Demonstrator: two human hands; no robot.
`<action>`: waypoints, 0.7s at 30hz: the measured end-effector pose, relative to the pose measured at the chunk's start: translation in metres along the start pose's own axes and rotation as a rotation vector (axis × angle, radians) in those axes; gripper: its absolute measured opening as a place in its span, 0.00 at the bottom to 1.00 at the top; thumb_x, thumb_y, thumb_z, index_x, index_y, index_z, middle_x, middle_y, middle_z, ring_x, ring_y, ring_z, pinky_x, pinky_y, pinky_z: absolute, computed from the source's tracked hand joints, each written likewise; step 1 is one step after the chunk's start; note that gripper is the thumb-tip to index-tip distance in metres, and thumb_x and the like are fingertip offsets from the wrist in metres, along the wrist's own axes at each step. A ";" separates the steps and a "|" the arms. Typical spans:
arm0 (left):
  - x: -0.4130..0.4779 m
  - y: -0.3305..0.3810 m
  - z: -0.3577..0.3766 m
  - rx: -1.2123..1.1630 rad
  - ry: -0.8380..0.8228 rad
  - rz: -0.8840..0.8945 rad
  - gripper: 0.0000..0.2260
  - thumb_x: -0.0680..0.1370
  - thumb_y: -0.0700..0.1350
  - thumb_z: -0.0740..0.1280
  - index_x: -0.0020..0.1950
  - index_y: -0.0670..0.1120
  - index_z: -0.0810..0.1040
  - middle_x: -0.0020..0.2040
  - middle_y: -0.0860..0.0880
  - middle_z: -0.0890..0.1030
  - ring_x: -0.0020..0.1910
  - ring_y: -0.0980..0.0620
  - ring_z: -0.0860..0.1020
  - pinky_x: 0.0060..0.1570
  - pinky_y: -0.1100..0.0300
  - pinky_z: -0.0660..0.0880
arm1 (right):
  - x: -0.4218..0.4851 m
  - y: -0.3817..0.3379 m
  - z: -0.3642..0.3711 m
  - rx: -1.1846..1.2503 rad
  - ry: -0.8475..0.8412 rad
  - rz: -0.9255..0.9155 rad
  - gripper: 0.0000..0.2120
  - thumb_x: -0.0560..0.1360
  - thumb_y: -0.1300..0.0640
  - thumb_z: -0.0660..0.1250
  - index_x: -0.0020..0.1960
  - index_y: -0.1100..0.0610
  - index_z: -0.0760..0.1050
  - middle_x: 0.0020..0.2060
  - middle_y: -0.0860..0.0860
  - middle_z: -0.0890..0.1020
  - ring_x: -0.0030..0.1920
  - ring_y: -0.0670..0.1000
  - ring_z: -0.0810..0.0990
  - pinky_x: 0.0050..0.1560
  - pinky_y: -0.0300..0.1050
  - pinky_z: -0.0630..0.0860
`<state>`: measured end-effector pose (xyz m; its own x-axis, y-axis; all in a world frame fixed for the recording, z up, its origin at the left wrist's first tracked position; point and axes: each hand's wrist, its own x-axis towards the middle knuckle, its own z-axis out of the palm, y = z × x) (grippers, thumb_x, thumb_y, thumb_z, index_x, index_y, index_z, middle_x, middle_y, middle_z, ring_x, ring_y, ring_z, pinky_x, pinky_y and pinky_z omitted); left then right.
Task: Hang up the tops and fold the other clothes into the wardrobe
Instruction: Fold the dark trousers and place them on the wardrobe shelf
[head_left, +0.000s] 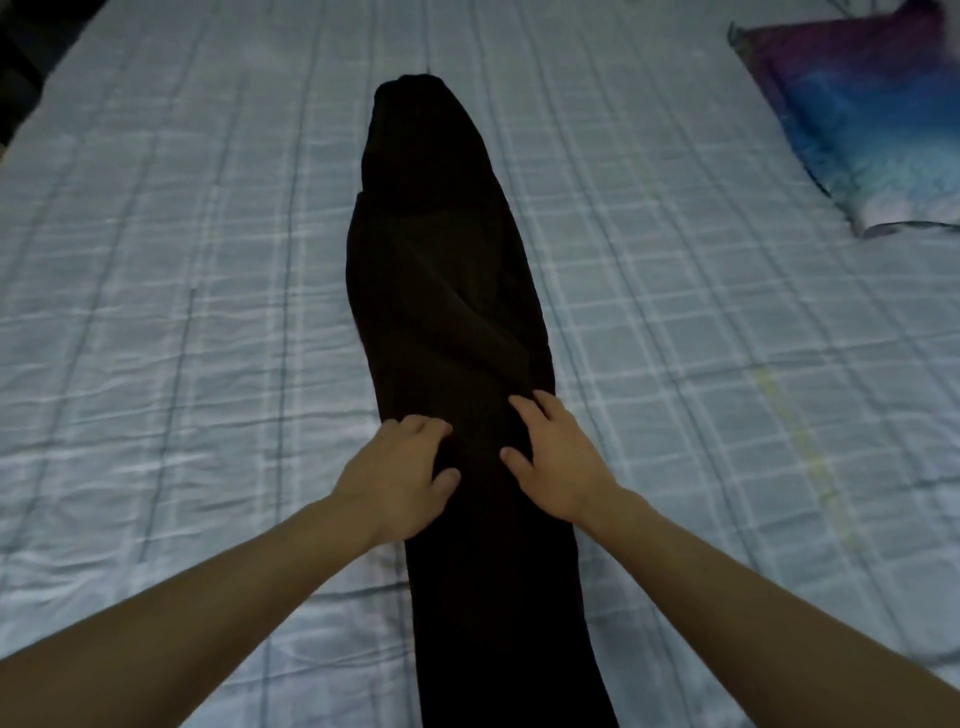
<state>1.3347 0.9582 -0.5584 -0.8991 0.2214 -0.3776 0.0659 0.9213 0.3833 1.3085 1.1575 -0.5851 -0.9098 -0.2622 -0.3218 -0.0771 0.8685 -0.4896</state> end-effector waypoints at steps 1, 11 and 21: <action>0.005 -0.006 0.001 0.022 0.016 -0.002 0.27 0.81 0.55 0.63 0.78 0.49 0.62 0.76 0.49 0.66 0.72 0.48 0.66 0.70 0.53 0.68 | 0.003 -0.003 0.004 -0.002 -0.009 0.023 0.32 0.80 0.50 0.63 0.80 0.53 0.55 0.79 0.56 0.52 0.78 0.56 0.55 0.76 0.51 0.60; 0.058 -0.045 -0.032 0.006 0.093 0.028 0.30 0.82 0.56 0.60 0.81 0.50 0.55 0.81 0.48 0.54 0.79 0.47 0.55 0.75 0.53 0.60 | 0.071 -0.036 -0.026 0.041 0.167 0.043 0.30 0.82 0.50 0.61 0.79 0.54 0.55 0.79 0.53 0.56 0.78 0.52 0.56 0.76 0.48 0.59; 0.122 -0.085 -0.044 -0.019 0.265 0.020 0.30 0.82 0.56 0.60 0.81 0.51 0.53 0.81 0.48 0.53 0.79 0.48 0.53 0.75 0.56 0.57 | 0.176 -0.045 -0.039 0.090 0.188 0.079 0.27 0.82 0.53 0.61 0.78 0.57 0.58 0.75 0.56 0.66 0.74 0.55 0.65 0.73 0.49 0.64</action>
<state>1.2002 0.8927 -0.6000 -0.9797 0.1461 -0.1370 0.0792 0.9107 0.4054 1.1363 1.0886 -0.5874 -0.9723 -0.1039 -0.2093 0.0270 0.8398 -0.5422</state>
